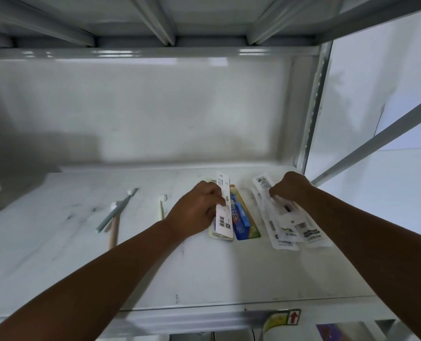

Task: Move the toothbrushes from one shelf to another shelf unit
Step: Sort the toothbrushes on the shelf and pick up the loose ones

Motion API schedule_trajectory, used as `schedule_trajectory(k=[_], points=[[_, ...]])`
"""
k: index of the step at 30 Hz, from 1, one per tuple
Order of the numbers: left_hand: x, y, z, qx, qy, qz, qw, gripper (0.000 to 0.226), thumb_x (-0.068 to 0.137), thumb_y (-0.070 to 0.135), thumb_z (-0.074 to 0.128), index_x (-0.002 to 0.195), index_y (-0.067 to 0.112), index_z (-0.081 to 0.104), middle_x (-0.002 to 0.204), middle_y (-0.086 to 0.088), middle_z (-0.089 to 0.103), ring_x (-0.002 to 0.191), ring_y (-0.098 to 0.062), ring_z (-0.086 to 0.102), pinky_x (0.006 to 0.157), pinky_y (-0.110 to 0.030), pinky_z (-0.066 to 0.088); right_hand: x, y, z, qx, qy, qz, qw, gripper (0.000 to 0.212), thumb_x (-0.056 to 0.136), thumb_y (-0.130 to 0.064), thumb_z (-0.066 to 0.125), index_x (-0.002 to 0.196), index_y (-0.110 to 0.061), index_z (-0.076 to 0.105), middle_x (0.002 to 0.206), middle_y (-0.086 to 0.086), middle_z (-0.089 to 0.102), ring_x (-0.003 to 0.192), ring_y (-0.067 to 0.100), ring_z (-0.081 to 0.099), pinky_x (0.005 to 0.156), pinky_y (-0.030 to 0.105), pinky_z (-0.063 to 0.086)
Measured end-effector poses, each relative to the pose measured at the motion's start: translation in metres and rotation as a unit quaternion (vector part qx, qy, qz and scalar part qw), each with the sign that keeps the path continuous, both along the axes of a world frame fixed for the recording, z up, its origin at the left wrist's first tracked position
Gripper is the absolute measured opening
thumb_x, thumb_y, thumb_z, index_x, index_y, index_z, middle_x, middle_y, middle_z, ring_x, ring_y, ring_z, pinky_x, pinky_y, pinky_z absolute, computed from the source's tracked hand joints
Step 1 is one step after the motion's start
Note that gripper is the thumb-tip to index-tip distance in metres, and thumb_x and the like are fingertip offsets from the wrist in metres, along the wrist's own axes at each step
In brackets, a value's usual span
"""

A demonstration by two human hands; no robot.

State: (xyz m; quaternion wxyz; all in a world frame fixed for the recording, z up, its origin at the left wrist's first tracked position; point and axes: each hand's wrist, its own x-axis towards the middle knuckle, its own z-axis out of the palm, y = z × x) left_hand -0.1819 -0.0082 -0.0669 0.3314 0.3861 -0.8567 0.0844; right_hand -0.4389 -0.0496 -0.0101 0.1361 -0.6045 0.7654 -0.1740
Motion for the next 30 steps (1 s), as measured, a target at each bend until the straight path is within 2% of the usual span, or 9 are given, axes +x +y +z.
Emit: schedule_trajectory(k=[4, 7, 10, 13, 16, 20, 22, 24, 30], points=[[-0.007, 0.004, 0.007, 0.127, 0.126, 0.148, 0.973, 0.029, 0.085, 0.008, 0.054, 0.113, 0.012, 0.062, 0.108, -0.004, 0.054, 0.093, -0.020, 0.059, 0.077, -0.033, 0.050, 0.018, -0.004, -0.002, -0.134, 0.011, 0.040, 0.990, 0.038, 0.079, -0.028, 0.066, 0.105, -0.001, 0.060, 0.107, 0.015, 0.063, 0.091, 0.027, 0.060, 0.073, 0.031, 0.048], [-0.013, 0.003, 0.011, 0.243, 0.176, 0.188, 0.935, 0.022, 0.088, 0.029, 0.062, 0.102, 0.013, 0.059, 0.105, -0.006, 0.060, 0.086, -0.020, 0.059, 0.067, -0.028, 0.043, 0.047, -0.002, 0.000, -0.069, -0.090, 0.099, 0.989, 0.034, 0.084, -0.034, 0.067, 0.088, 0.000, 0.067, 0.082, 0.013, 0.074, 0.064, 0.023, 0.066, 0.060, 0.028, 0.053], [-0.022, 0.008, 0.016, 0.326, 0.240, 0.149, 0.902, 0.016, 0.087, 0.022, 0.069, 0.097, 0.013, 0.060, 0.097, 0.002, 0.064, 0.080, -0.014, 0.059, 0.056, -0.015, 0.043, 0.072, 0.001, -0.006, 0.013, -0.082, 0.137, 0.987, 0.040, 0.083, -0.045, 0.069, 0.084, -0.006, 0.061, 0.076, 0.009, 0.068, 0.053, 0.017, 0.061, 0.047, 0.022, 0.048], [-0.033, 0.013, 0.019, 0.326, 0.237, 0.158, 0.902, 0.020, 0.087, 0.013, 0.066, 0.106, 0.007, 0.065, 0.094, 0.002, 0.059, 0.084, -0.010, 0.056, 0.066, -0.017, 0.042, 0.084, 0.002, -0.014, 0.025, -0.083, 0.147, 0.985, 0.034, 0.084, -0.034, 0.072, 0.095, -0.005, 0.059, 0.078, 0.009, 0.063, 0.046, 0.012, 0.055, 0.031, 0.015, 0.037], [-0.039, 0.016, 0.022, 0.334, 0.249, 0.157, 0.895, 0.006, 0.087, 0.008, 0.062, 0.091, 0.013, 0.063, 0.096, -0.007, 0.065, 0.082, -0.013, 0.058, 0.061, -0.020, 0.045, 0.087, 0.000, -0.017, 0.019, -0.076, 0.139, 0.987, 0.036, 0.084, -0.030, 0.072, 0.103, -0.002, 0.060, 0.091, 0.016, 0.069, 0.045, 0.012, 0.053, 0.026, 0.012, 0.031], [-0.026, 0.014, 0.024, 0.340, 0.266, 0.170, 0.886, 0.012, 0.086, 0.010, 0.062, 0.078, 0.018, 0.057, 0.094, -0.012, 0.069, 0.077, -0.018, 0.060, 0.063, -0.032, 0.052, 0.089, -0.003, -0.013, 0.009, -0.045, 0.130, 0.990, 0.032, 0.085, -0.032, 0.070, 0.091, -0.007, 0.052, 0.085, 0.012, 0.063, 0.057, 0.019, 0.058, 0.042, 0.022, 0.040], [-0.006, 0.011, 0.026, 0.291, 0.214, 0.228, 0.904, 0.007, 0.085, 0.021, 0.063, 0.084, 0.016, 0.058, 0.090, -0.008, 0.065, 0.082, -0.019, 0.060, 0.073, -0.031, 0.048, 0.093, -0.006, -0.008, -0.051, -0.010, 0.121, 0.991, 0.032, 0.083, -0.033, 0.068, 0.086, -0.007, 0.050, 0.089, 0.010, 0.059, 0.073, 0.023, 0.057, 0.051, 0.025, 0.040], [0.024, 0.009, 0.029, 0.237, 0.171, 0.308, 0.906, 0.026, 0.084, 0.029, 0.062, 0.101, 0.009, 0.062, 0.097, -0.008, 0.065, 0.097, -0.024, 0.061, 0.082, -0.031, 0.047, 0.103, -0.009, -0.005, -0.117, -0.007, 0.131, 0.984, 0.029, 0.077, -0.031, 0.065, 0.078, -0.008, 0.048, 0.089, 0.009, 0.057, 0.081, 0.027, 0.057, 0.061, 0.028, 0.039], [0.122, 0.031, 0.035, 0.218, 0.132, 0.528, 0.810, 0.060, 0.086, 0.049, 0.058, 0.125, 0.006, 0.045, 0.126, -0.015, 0.050, 0.121, -0.036, 0.046, 0.095, -0.043, 0.043, 0.172, 0.013, -0.003, -0.054, -0.096, 0.220, 0.969, 0.031, 0.079, -0.030, 0.062, 0.059, -0.009, 0.050, 0.048, 0.006, 0.055, 0.041, 0.023, 0.053, 0.055, 0.027, 0.050]])
